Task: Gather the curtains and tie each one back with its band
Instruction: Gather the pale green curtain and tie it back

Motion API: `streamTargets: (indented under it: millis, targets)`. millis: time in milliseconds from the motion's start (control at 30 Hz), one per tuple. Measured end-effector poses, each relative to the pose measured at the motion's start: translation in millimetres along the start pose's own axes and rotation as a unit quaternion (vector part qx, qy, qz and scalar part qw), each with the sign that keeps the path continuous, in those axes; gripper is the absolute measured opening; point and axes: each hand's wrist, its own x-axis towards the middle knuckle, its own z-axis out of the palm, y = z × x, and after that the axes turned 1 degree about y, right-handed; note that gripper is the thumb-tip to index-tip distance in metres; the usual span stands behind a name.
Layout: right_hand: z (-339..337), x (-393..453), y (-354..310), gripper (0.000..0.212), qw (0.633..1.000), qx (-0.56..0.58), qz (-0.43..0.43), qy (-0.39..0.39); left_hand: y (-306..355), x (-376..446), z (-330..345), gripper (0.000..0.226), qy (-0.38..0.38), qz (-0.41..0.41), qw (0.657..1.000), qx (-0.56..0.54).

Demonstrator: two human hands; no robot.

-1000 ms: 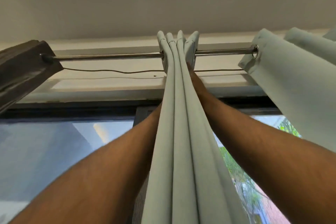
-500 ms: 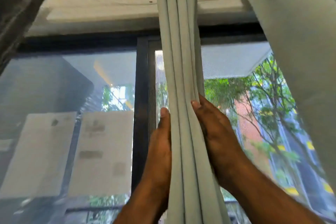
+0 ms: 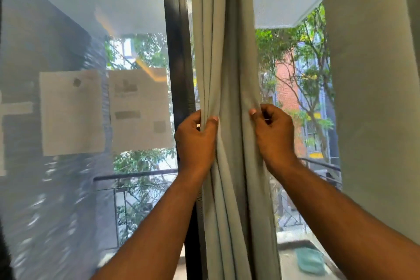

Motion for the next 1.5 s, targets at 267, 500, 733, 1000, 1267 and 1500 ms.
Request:
streamTargets:
  millis: [267,500,733,1000,1267,1500]
  targets:
    - [-7,-40,2,0.009,0.986,0.113,0.060,-0.105,23,-29,13,0.019,-0.019,-0.131,0.987,-0.093]
    - [-24,-29,-4,0.007,0.955,0.189,0.166,-0.156,20,-49,15,0.014,-0.058,-0.111,0.990,-0.064]
    - [-38,-48,6,0.007,0.933,0.228,0.173,-0.219,28,-72,16,0.025,0.009,-0.194,0.978,-0.073]
    - [-38,-89,30,0.044,0.949,0.165,0.159,-0.218,19,-91,-8,0.049,-0.039,-0.279,0.947,-0.155]
    - [-27,-134,78,0.051,0.941,0.041,0.219,-0.255,-52,-120,-27,0.032,-0.163,-0.349,0.922,-0.043]
    - [-40,-190,126,0.054,0.898,0.093,0.266,-0.337,-116,-154,-56,0.069,-0.214,-0.337,0.915,-0.063]
